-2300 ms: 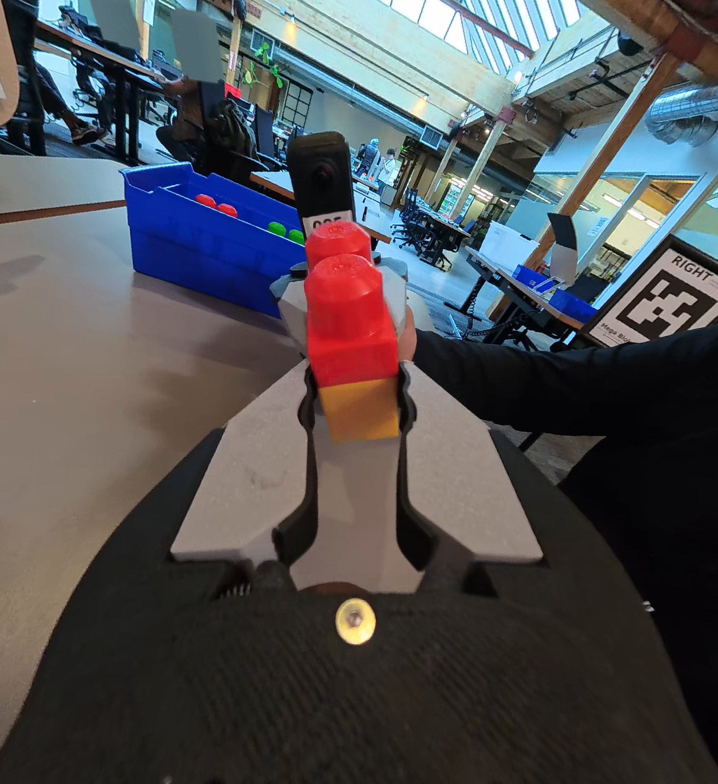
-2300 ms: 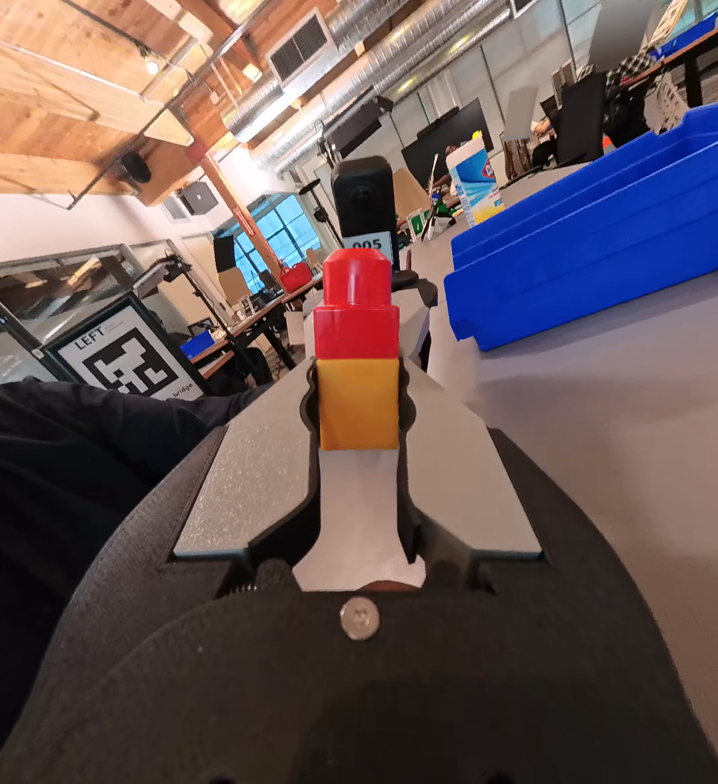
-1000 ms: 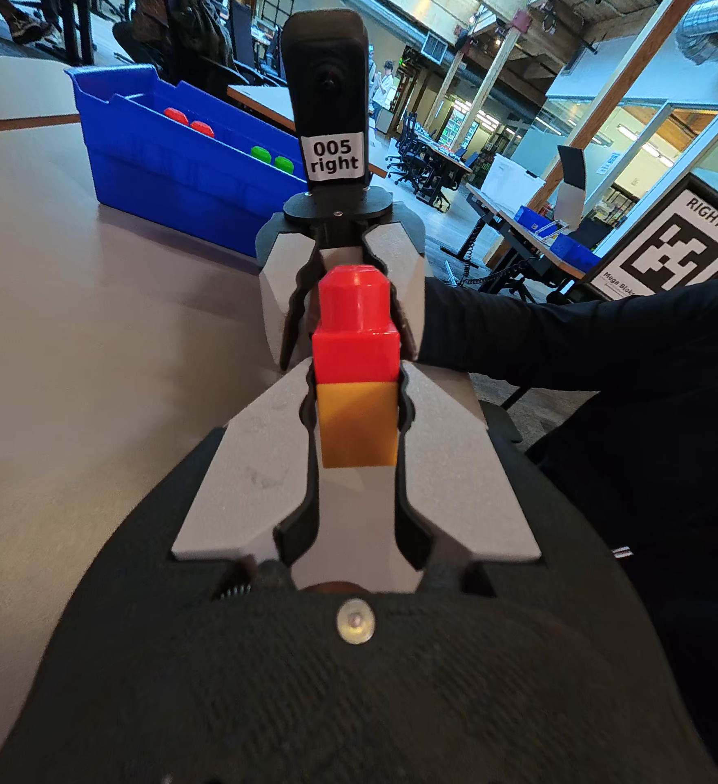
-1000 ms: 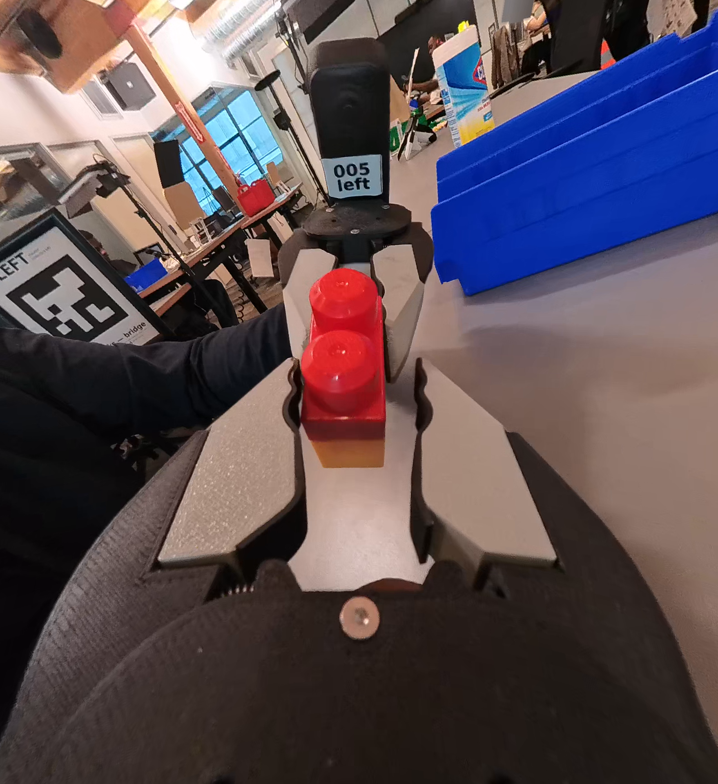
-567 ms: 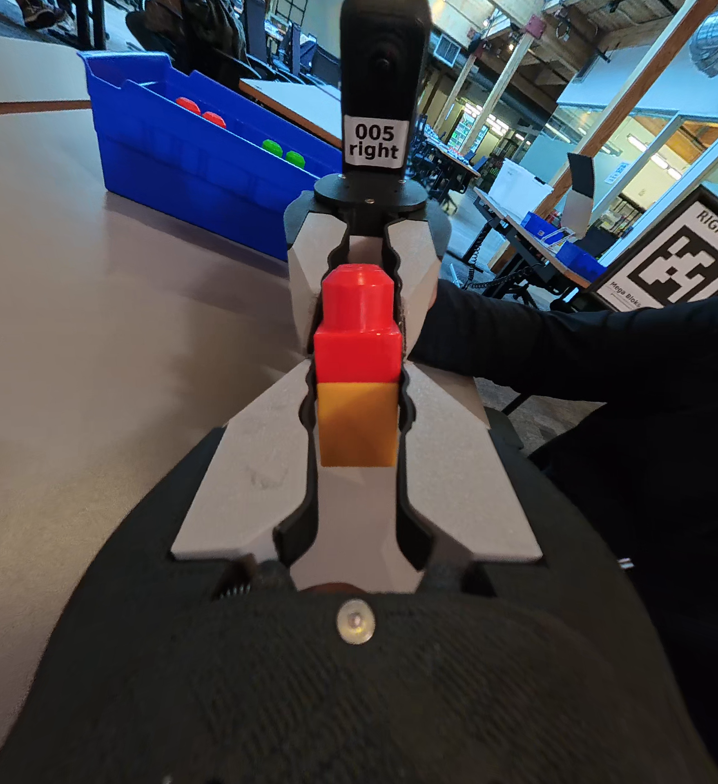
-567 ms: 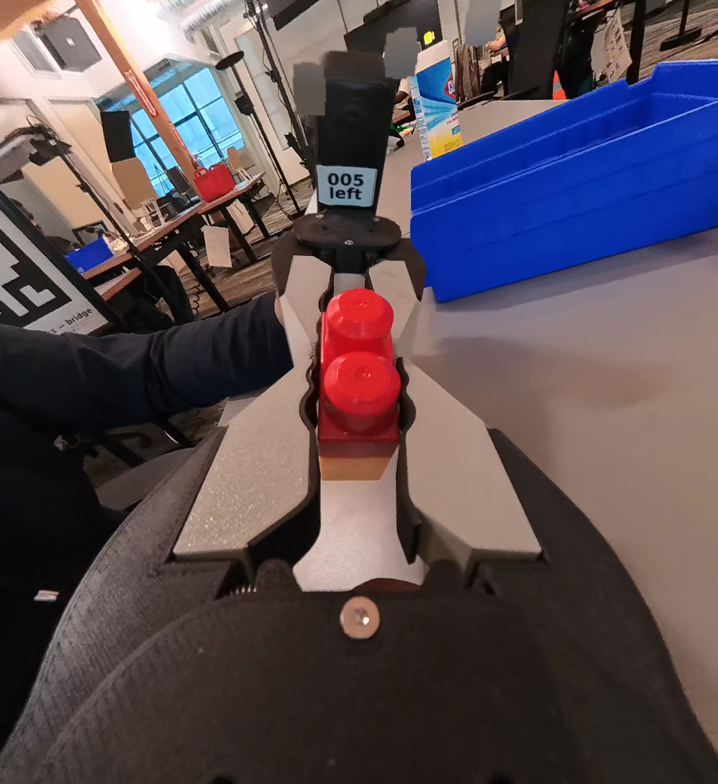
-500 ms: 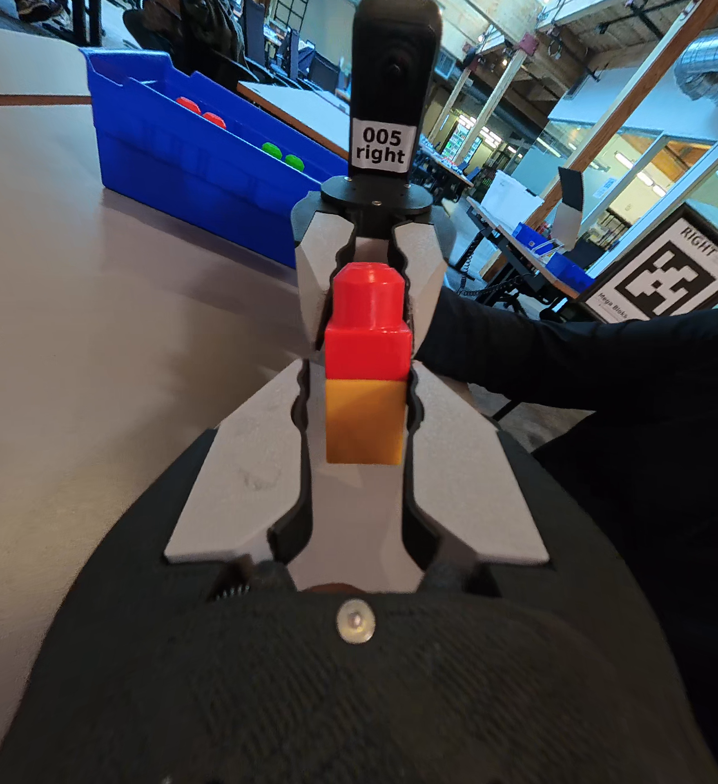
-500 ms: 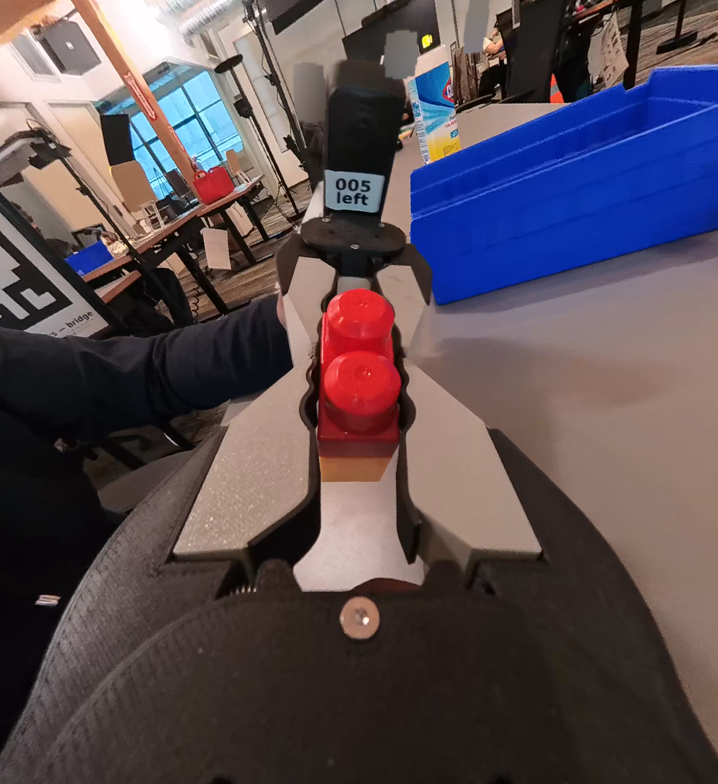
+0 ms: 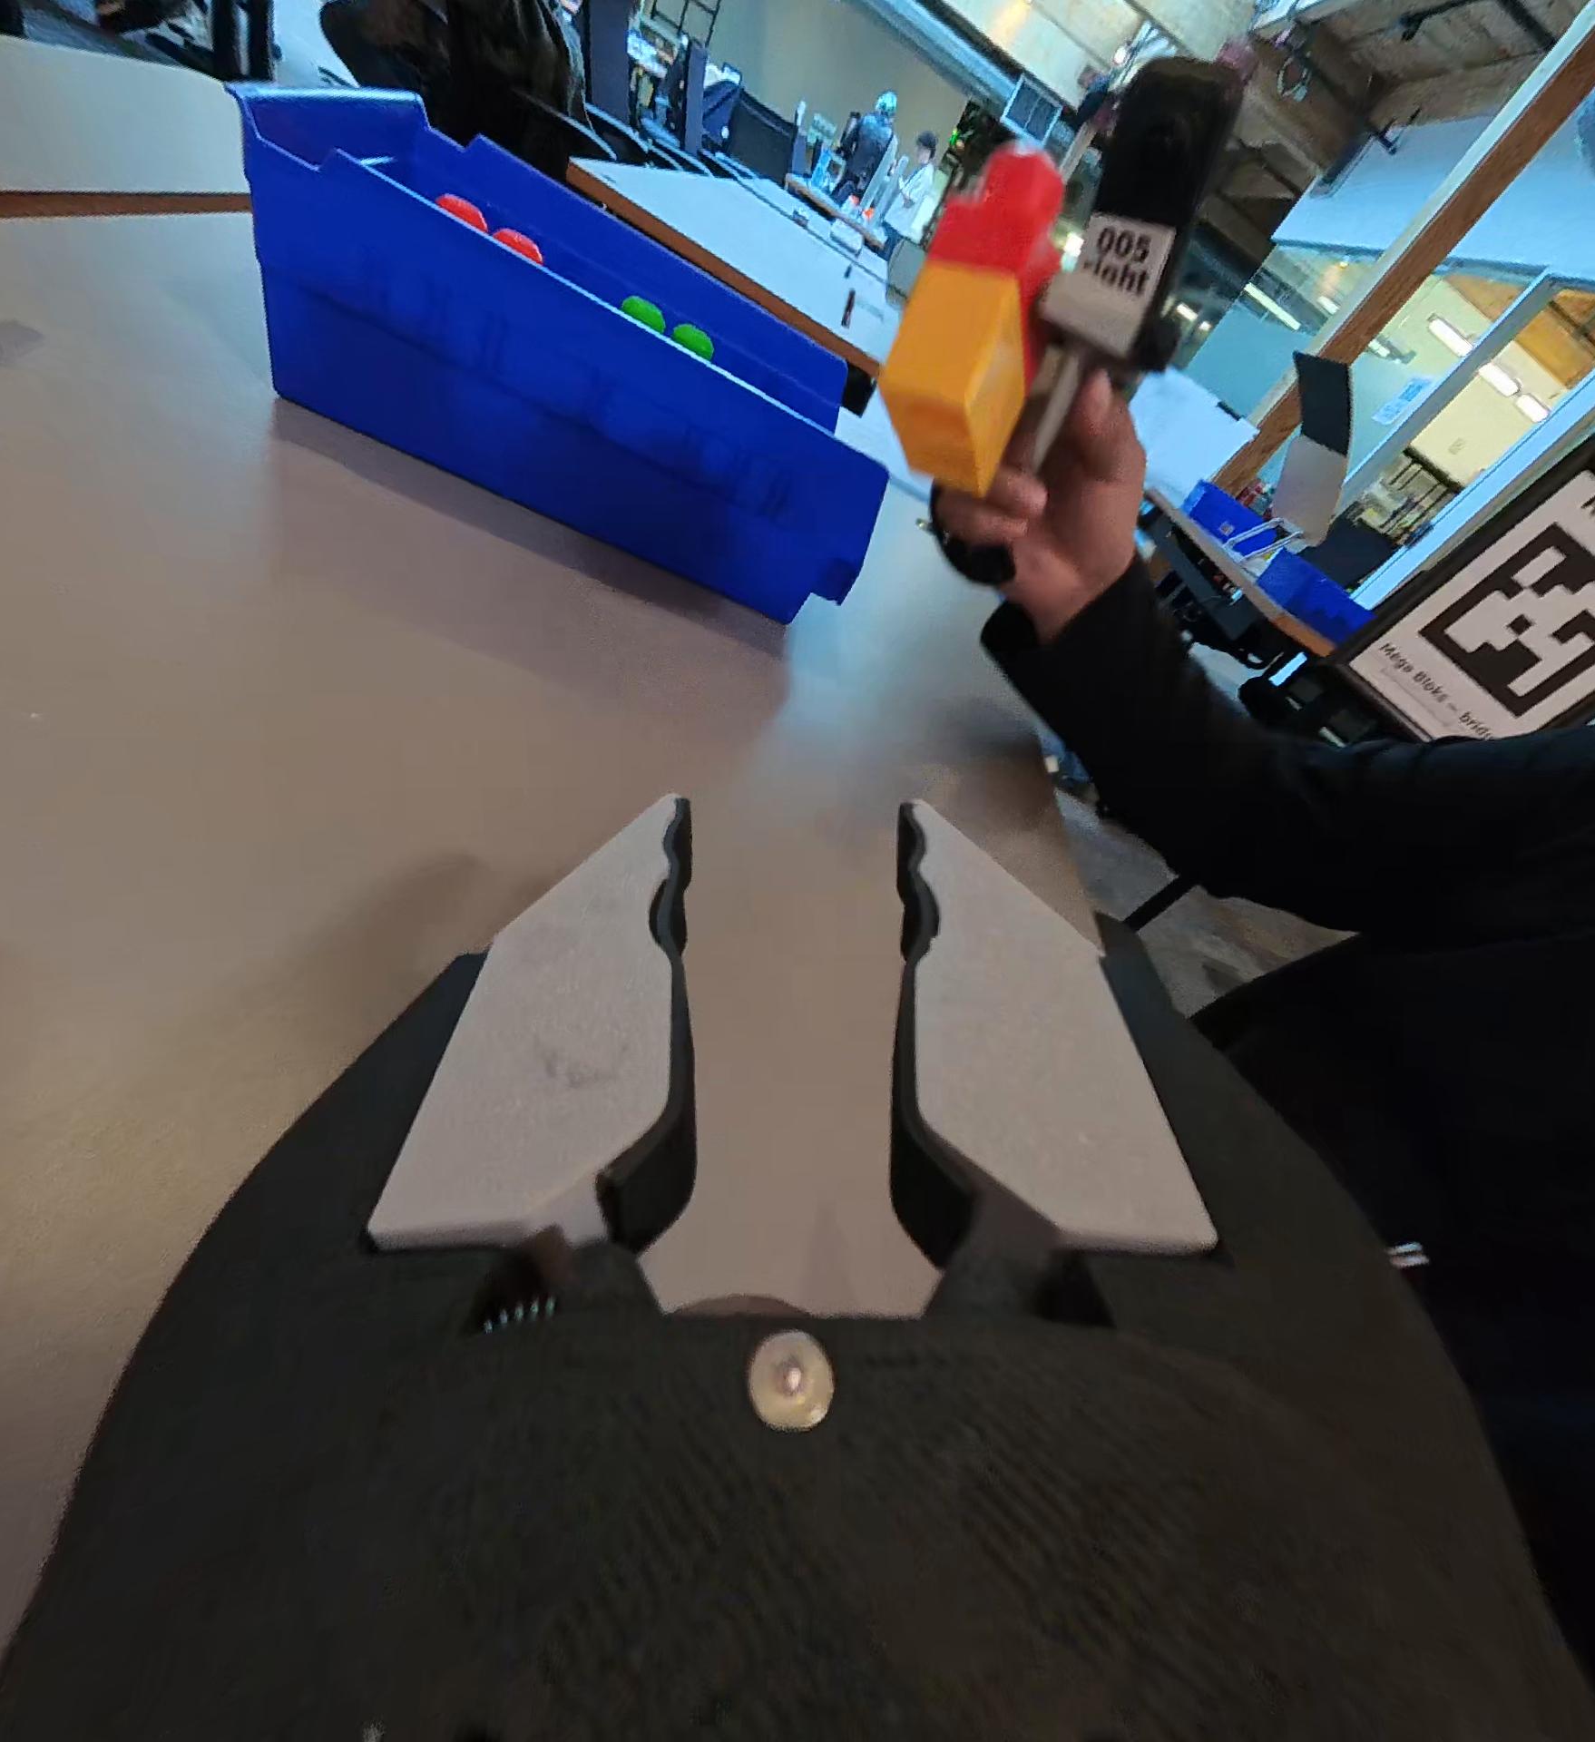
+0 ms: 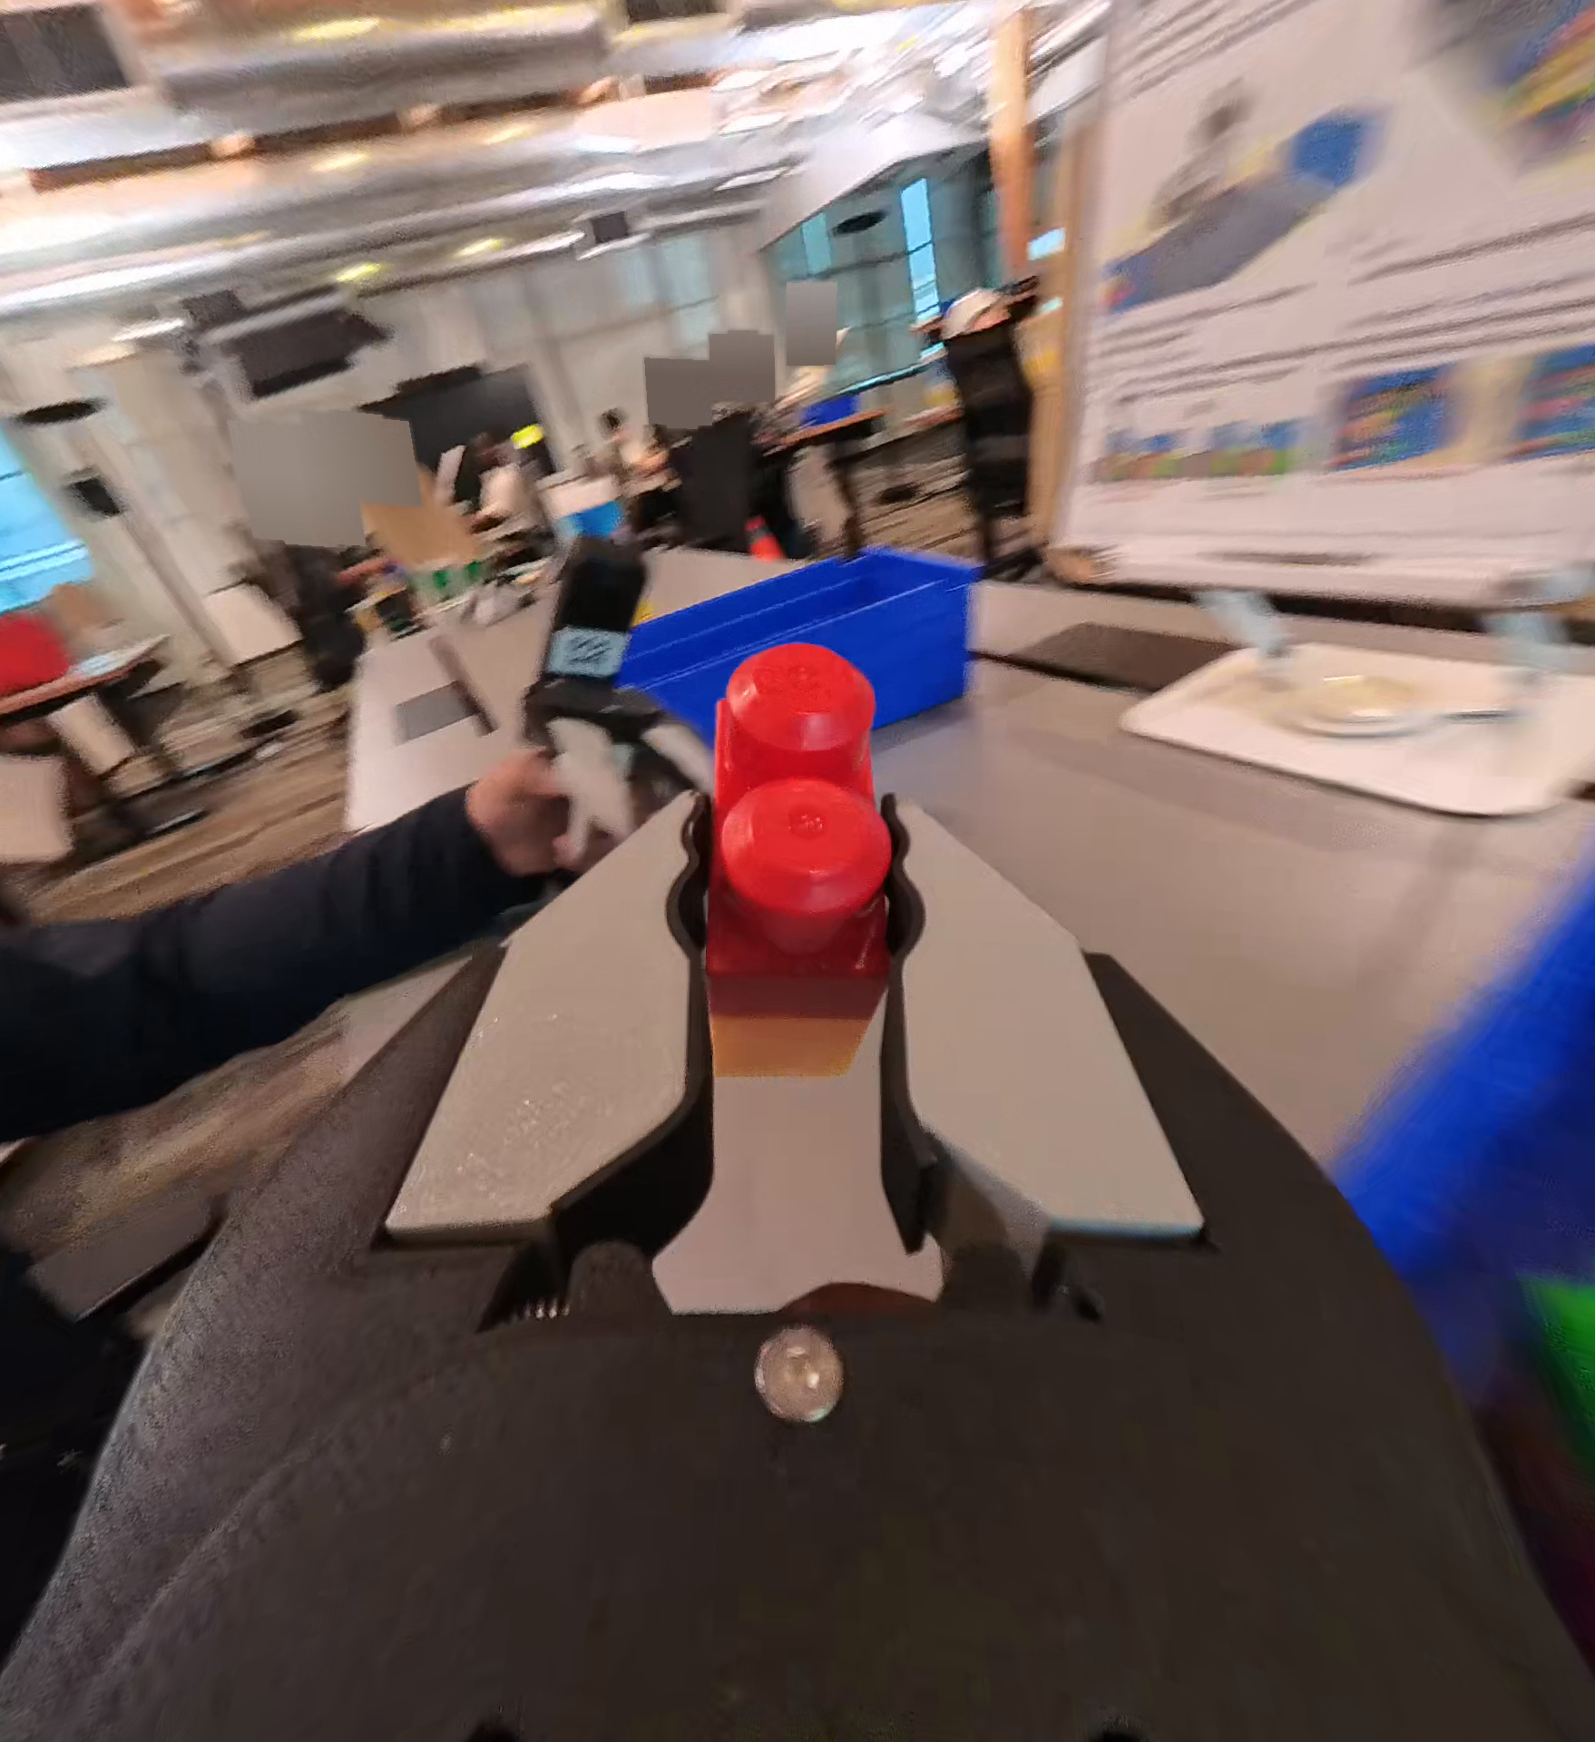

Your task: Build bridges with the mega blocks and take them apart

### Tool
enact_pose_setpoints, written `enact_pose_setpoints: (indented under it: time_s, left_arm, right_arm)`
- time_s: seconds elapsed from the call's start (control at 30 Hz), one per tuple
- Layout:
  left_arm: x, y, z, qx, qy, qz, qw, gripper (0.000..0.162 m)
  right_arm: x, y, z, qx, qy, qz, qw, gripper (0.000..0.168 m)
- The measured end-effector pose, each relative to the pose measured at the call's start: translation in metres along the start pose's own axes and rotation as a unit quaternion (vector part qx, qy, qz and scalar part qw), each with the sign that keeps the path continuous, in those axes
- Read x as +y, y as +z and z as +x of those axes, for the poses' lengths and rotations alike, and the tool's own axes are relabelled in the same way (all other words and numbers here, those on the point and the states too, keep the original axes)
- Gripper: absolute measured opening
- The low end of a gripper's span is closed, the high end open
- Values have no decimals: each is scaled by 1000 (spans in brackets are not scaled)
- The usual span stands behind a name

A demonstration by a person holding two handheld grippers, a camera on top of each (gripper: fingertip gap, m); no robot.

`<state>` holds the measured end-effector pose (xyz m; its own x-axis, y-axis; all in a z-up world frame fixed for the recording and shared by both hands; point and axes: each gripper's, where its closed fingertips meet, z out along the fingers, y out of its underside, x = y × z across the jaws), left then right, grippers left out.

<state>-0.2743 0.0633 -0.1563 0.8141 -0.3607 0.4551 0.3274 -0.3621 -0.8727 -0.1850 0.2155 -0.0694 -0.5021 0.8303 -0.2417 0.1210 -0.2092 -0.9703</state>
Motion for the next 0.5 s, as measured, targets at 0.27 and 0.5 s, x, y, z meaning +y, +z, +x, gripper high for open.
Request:
enact_pose_setpoints:
  time_s: [0.27, 0.5]
  left_arm:
    - [13, 5, -10, -12, -8, -25, 1000, 42]
    - [21, 8, -17, -27, -11, -39, 999, 41]
  right_arm:
    - [6, -142, 151, 291, -16, -68, 954, 33]
    - [50, -133, 184, 318, -23, -165, 933, 34]
